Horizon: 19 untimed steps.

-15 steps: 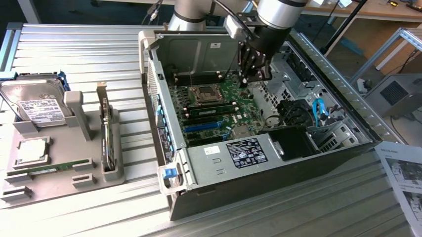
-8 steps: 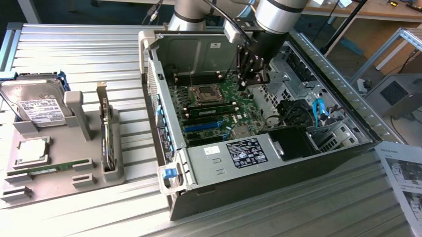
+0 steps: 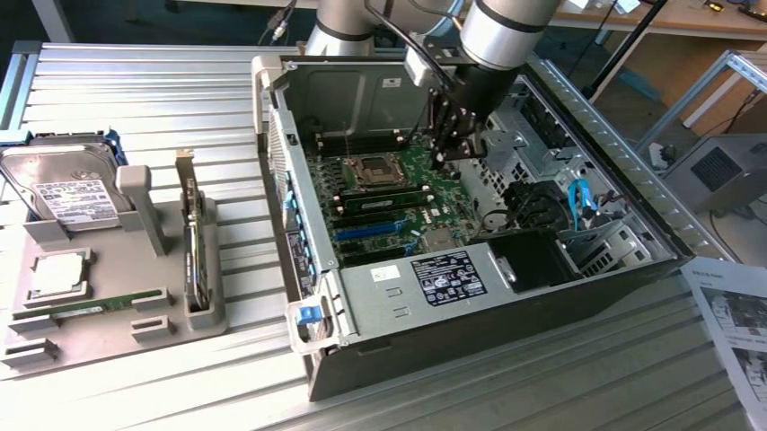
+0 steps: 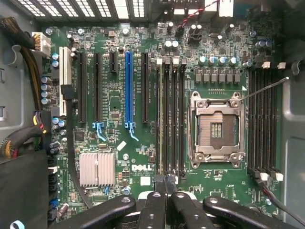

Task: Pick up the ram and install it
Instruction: 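Press down the ram until it locks into place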

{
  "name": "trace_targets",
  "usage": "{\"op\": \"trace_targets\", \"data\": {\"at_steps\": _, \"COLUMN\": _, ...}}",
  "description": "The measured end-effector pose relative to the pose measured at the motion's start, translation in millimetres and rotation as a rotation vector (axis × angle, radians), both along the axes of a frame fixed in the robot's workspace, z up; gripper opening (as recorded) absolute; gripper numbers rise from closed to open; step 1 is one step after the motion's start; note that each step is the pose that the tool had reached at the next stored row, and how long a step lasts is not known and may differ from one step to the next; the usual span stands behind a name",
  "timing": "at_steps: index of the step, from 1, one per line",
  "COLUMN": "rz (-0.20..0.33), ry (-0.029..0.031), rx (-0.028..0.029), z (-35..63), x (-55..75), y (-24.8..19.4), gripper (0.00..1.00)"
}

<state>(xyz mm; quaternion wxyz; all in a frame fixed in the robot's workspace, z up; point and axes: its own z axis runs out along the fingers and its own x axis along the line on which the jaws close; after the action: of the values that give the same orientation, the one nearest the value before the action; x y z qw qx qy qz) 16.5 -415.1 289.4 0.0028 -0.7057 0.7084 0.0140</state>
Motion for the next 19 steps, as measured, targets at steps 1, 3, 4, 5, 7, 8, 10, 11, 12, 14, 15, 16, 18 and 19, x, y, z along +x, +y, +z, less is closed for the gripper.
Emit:
{"op": "trace_targets", "data": {"at_steps": 1, "rz": 0.000, "ry": 0.0000, "rx": 0.0000, "z": -1.3, "x": 0.0, "y": 0.0, "gripper": 0.11}}
{"op": "trace_targets", "data": {"at_steps": 3, "rz": 0.000, "ry": 0.0000, "rx": 0.0000, "z": -3.9, "x": 0.0, "y": 0.0, "gripper": 0.11}}
{"op": "trace_targets", "data": {"at_steps": 4, "rz": 0.000, "ry": 0.0000, "rx": 0.0000, "z": -4.9, "x": 0.0, "y": 0.0, "gripper": 0.11}}
{"op": "trace_targets", "data": {"at_steps": 5, "rz": 0.000, "ry": 0.0000, "rx": 0.0000, "z": -5.8, "x": 0.0, "y": 0.0, "gripper": 0.11}}
{"op": "trace_targets", "data": {"at_steps": 7, "rz": 0.000, "ry": 0.0000, "rx": -0.0001, "z": -7.8, "x": 0.0, "y": 0.0, "gripper": 0.11}}
{"op": "trace_targets", "data": {"at_steps": 8, "rz": 0.000, "ry": 0.0000, "rx": 0.0000, "z": -8.9, "x": 0.0, "y": 0.0, "gripper": 0.11}}
{"op": "trace_targets", "data": {"at_steps": 10, "rz": 0.000, "ry": 0.0000, "rx": 0.0000, "z": -11.1, "x": 0.0, "y": 0.0, "gripper": 0.11}}
{"op": "trace_targets", "data": {"at_steps": 11, "rz": 0.000, "ry": 0.0000, "rx": 0.0000, "z": -12.1, "x": 0.0, "y": 0.0, "gripper": 0.11}}
{"op": "trace_targets", "data": {"at_steps": 12, "rz": 0.000, "ry": 0.0000, "rx": 0.0000, "z": -13.4, "x": 0.0, "y": 0.0, "gripper": 0.11}}
{"op": "trace_targets", "data": {"at_steps": 14, "rz": 0.000, "ry": 0.0000, "rx": 0.0000, "z": -15.5, "x": 0.0, "y": 0.0, "gripper": 0.11}}
{"op": "trace_targets", "data": {"at_steps": 15, "rz": 0.000, "ry": 0.0000, "rx": 0.0000, "z": -16.7, "x": 0.0, "y": 0.0, "gripper": 0.11}}
{"op": "trace_targets", "data": {"at_steps": 16, "rz": 0.000, "ry": 0.0000, "rx": 0.0000, "z": -17.9, "x": 0.0, "y": 0.0, "gripper": 0.11}}
{"op": "trace_targets", "data": {"at_steps": 18, "rz": 0.000, "ry": 0.0000, "rx": 0.0000, "z": -21.3, "x": 0.0, "y": 0.0, "gripper": 0.11}}
{"op": "trace_targets", "data": {"at_steps": 19, "rz": 0.000, "ry": 0.0000, "rx": 0.0001, "z": -23.6, "x": 0.0, "y": 0.0, "gripper": 0.11}}
